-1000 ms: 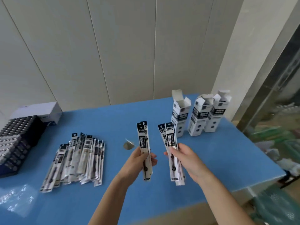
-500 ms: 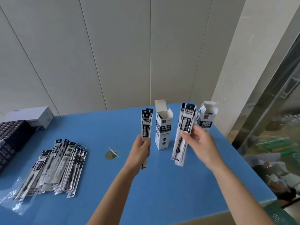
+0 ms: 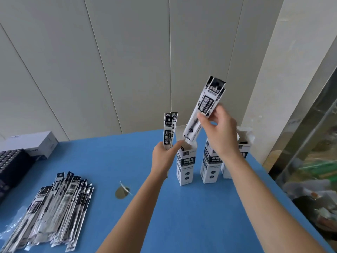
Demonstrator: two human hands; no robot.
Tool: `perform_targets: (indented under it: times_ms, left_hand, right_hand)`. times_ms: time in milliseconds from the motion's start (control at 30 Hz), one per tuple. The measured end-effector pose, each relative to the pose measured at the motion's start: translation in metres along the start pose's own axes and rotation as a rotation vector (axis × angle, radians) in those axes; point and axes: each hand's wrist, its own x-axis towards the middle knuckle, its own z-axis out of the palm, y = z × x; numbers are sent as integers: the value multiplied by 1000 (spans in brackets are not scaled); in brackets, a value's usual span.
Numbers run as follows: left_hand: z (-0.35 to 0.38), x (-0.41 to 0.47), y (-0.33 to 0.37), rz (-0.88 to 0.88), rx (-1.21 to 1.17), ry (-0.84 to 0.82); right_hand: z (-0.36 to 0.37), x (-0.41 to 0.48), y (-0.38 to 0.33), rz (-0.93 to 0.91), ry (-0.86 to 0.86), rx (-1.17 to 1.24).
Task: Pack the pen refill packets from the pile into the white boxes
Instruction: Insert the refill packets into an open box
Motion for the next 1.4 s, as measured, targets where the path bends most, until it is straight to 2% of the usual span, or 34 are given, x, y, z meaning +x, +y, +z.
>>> perform_targets:
  times_ms: [133,400,633,833,933,1300,1400]
  left_hand:
    - [4,7,-5,-31,-3,9]
    - [10,13,-21,-33,-5,5]
    - [6,13,-22,-53,-65,-44]
    - [2,13,-22,-55,-67,-46]
    - [2,12,-20,-59,-61,-60]
    - [-4,7,-15,-94,-52,-119]
    - [-8,5,-13,-112,-45,-139]
  right_hand:
    - [9,2,8,-35,-25,-111]
    - [17,-5,25,-61,-132,-179]
    - [26,-16,41,-14,-243,-276]
    - [32,-28,45,-74,-186,-508]
    - [32,-30,50,-46,-270,-607]
    - [11,-32,57,-130,-556,-587]
    - [8,-35,57,-125,-553,-539]
